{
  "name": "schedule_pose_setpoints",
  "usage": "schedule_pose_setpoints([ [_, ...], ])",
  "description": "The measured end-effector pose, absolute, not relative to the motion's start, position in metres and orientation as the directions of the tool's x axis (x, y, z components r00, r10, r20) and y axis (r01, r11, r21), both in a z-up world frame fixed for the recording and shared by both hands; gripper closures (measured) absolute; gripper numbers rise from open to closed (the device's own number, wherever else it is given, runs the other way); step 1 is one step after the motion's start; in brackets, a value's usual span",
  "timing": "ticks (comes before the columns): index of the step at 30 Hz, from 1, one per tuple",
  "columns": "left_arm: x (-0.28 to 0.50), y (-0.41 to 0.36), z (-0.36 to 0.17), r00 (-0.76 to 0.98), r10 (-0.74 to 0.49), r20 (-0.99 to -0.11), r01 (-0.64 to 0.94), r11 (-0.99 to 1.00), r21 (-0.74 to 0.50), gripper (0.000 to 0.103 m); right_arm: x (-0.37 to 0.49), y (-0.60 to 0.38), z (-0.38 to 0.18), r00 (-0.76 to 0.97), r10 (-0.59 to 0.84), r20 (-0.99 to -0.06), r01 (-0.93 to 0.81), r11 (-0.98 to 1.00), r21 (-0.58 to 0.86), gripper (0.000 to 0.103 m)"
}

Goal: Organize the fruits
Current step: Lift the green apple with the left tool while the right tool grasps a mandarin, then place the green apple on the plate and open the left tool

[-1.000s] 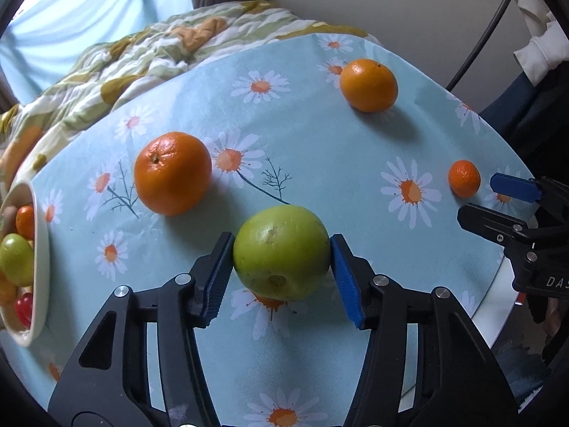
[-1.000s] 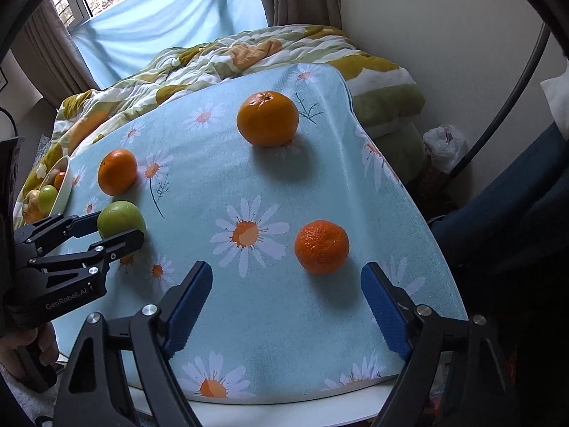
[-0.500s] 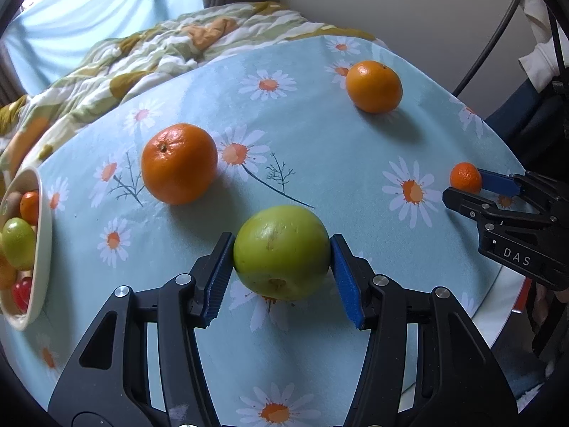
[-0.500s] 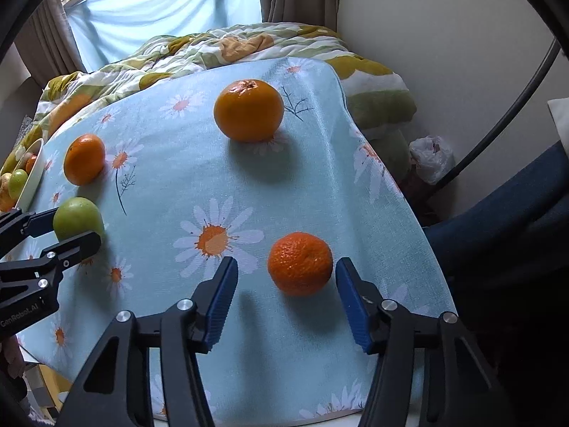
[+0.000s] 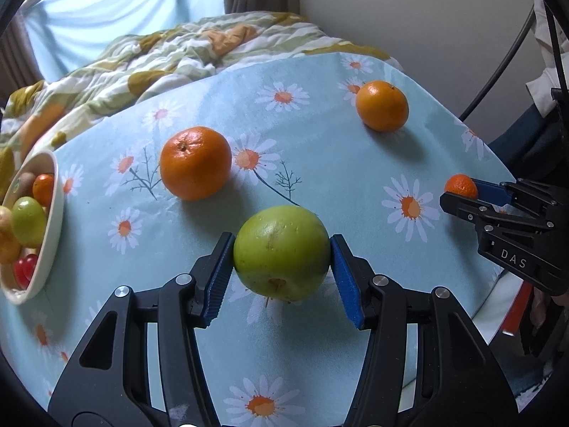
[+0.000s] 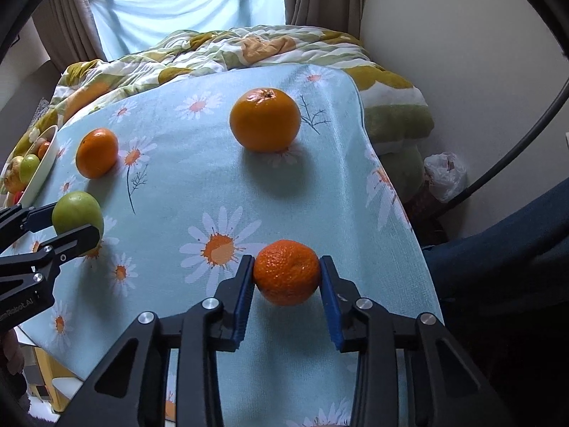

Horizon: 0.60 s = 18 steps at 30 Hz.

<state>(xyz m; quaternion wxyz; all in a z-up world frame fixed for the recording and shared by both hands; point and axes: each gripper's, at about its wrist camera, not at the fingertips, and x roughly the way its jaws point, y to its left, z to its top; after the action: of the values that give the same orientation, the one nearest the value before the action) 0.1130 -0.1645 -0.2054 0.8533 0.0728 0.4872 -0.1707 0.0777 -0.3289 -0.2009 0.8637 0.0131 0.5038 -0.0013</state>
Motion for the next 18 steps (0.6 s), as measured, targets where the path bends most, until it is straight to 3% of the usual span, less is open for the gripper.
schedule_pose_setpoints([
  [18,0.098,-0.084,-0.138,0.590,-0.135,-0.796,0.146,0.987,-0.059,0.043,0.115,-0.250,-0.135,0.548,0.227,-0.805,-0.280,0.957,0.079,0.070],
])
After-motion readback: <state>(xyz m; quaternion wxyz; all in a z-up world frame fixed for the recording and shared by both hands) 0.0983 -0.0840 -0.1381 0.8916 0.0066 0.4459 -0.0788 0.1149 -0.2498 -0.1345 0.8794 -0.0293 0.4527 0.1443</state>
